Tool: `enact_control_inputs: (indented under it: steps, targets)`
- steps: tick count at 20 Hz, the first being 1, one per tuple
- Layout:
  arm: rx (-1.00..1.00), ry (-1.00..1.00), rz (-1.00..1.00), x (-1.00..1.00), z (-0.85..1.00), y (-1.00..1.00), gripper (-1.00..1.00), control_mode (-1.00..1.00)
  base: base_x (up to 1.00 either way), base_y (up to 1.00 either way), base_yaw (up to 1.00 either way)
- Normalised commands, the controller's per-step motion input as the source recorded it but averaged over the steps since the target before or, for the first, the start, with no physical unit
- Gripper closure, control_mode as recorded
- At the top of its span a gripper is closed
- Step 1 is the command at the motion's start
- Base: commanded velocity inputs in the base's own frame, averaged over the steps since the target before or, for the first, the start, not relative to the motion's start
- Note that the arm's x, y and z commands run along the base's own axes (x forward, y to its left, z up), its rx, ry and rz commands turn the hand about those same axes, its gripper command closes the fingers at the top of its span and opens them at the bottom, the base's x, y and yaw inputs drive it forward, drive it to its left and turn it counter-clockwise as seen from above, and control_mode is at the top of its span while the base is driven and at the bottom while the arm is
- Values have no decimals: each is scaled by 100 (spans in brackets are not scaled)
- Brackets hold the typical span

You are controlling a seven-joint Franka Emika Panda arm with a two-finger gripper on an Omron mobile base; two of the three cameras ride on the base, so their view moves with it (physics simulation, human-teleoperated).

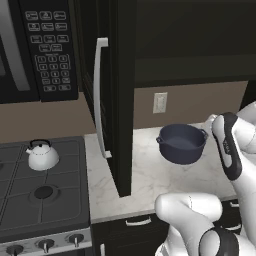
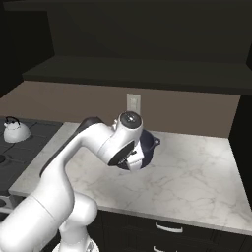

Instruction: Pick the kettle from the cabinet and place it on a stove burner. Then pick the pot from the counter and place it on another stove burner. Finally, turn both burners on.

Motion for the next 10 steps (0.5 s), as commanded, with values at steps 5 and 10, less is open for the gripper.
enact_control_inputs:
  steps: [5,10]
  targets:
    - [0,1,0,26,-24,-6,-100,-100,0,0,0]
    - [0,0,0,26,-24,-5,-100,-100,0,0,0]
